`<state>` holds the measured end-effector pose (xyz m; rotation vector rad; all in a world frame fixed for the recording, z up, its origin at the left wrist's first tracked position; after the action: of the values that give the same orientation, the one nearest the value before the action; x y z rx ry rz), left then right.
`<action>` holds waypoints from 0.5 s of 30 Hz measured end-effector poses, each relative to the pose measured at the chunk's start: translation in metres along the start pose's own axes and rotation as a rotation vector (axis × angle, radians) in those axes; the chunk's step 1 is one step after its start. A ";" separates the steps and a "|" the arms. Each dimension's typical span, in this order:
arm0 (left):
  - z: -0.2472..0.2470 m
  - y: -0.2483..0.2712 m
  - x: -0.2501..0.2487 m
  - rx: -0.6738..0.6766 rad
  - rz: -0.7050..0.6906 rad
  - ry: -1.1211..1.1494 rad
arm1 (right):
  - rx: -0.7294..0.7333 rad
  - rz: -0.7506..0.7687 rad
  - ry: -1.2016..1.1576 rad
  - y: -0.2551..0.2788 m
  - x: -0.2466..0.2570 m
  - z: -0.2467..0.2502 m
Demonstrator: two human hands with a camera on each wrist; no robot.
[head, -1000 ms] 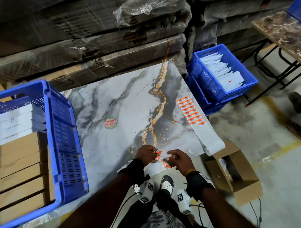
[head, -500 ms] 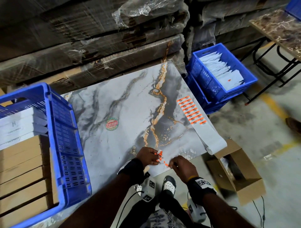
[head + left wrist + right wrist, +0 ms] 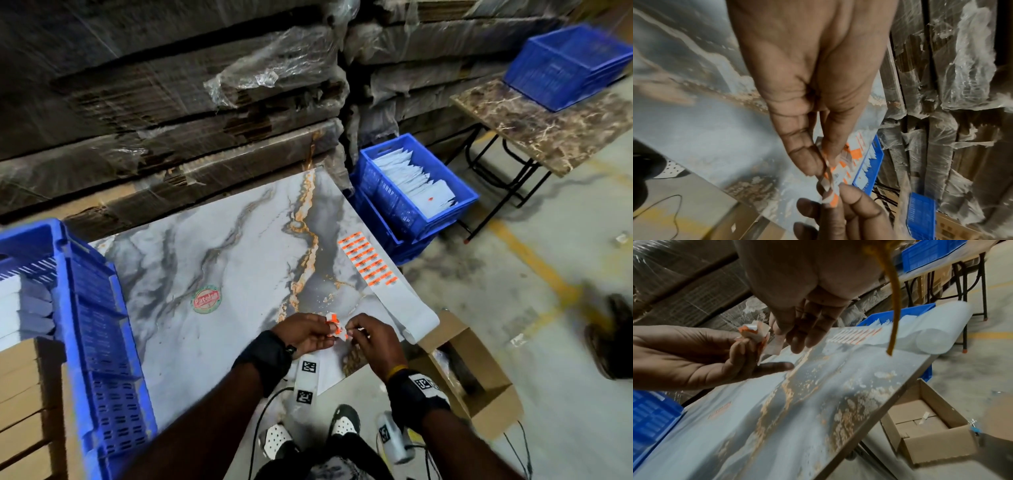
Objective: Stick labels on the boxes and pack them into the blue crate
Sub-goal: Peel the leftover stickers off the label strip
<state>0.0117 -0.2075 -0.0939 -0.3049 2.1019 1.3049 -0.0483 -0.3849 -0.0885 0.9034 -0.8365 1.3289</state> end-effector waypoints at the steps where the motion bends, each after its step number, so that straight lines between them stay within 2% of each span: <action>1: -0.004 -0.001 -0.006 0.017 -0.008 -0.014 | -0.018 -0.004 -0.041 -0.001 0.001 0.005; 4: -0.020 -0.008 -0.020 0.027 -0.038 -0.070 | -0.080 -0.048 -0.176 0.000 0.002 0.020; 7: -0.039 -0.023 -0.026 -0.021 -0.050 -0.135 | -0.189 -0.119 -0.349 0.005 -0.002 0.034; 13: -0.097 -0.054 -0.040 -0.073 -0.127 -0.322 | -0.386 -0.367 -0.796 0.004 -0.031 0.070; 15: -0.125 -0.070 -0.046 -0.082 -0.161 -0.397 | -0.371 -0.442 -0.865 -0.003 -0.044 0.087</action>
<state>0.0331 -0.3557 -0.0776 -0.2230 1.6609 1.2421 -0.0481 -0.4821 -0.0911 1.2795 -1.3804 0.3370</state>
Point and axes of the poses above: each hand's wrist, its own y-axis away from the middle knuckle, its own z-axis out of the back of the hand, x = y × z, the point moved 2 cm from there along -y, towards the middle knuckle, and after that the axes turned 15 degrees about -y, right-handed, at the moved point
